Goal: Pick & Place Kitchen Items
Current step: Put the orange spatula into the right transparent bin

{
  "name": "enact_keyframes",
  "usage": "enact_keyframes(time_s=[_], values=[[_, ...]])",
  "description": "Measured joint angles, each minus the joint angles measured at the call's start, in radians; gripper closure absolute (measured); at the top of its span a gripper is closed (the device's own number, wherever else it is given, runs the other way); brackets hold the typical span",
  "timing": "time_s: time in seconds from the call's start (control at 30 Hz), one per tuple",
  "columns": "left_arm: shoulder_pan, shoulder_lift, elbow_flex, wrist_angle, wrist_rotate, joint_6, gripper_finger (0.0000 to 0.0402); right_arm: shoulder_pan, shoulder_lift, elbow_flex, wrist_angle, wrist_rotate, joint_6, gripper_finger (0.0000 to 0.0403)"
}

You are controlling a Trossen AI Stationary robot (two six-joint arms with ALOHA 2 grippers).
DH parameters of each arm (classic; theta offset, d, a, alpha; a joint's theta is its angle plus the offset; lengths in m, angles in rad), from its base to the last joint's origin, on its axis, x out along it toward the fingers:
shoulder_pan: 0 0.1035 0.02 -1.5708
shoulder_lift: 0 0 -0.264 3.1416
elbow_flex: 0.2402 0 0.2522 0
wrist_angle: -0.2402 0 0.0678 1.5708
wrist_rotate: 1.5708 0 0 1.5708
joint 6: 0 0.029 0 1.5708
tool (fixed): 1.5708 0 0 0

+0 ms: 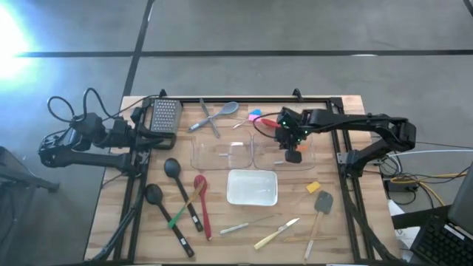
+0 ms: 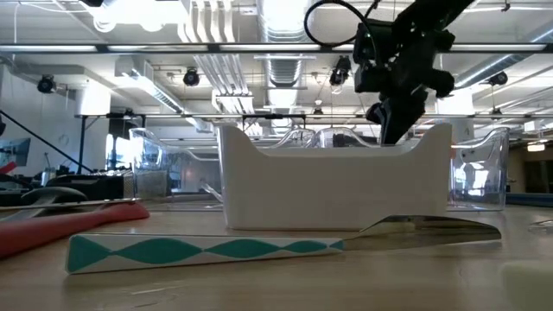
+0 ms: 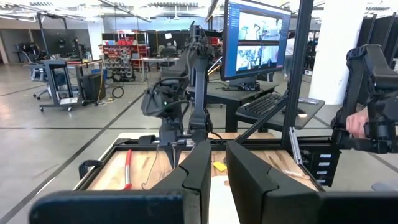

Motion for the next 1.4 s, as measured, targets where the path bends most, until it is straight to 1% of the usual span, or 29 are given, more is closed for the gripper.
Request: enact_keyframes(time_s=[0.17, 0.3, 0.43, 0.57, 0.77, 0.9, 1.23, 1.4], values=[[0.000, 0.000, 0.000, 0.000, 0.000, 0.000, 0.0344, 0.008, 0.000, -0.055, 0.109, 0.024, -0.002, 0.0394], [0.000, 0.000, 0.000, 0.000, 0.000, 0.000, 0.0344, 0.007, 0.000, -0.092, 0.158, 0.027, -0.004, 0.0394], [0.000, 0.000, 0.000, 0.000, 0.000, 0.000, 0.0344, 0.025, 0.023, -0.107, 0.174, 0.095, -0.026, 0.0394], [0.000, 0.000, 0.000, 0.000, 0.000, 0.000, 0.0344, 0.045, 0.086, -0.091, 0.183, 0.107, -0.054, 0.0394], [0.000, 0.000, 0.000, 0.000, 0.000, 0.000, 0.0344, 0.050, 0.193, -0.028, 0.180, 0.104, -0.093, 0.0394], [0.000, 0.000, 0.000, 0.000, 0.000, 0.000, 0.0344, 0.051, 0.238, -0.010, 0.172, 0.095, -0.109, 0.0394], [0.000, 0.000, 0.000, 0.000, 0.000, 0.000, 0.0344, 0.050, 0.264, -0.014, 0.161, 0.097, -0.102, 0.0394], [0.000, 0.000, 0.000, 0.000, 0.000, 0.000, 0.0344, 0.050, 0.260, -0.014, 0.161, 0.097, -0.050, 0.0394]])
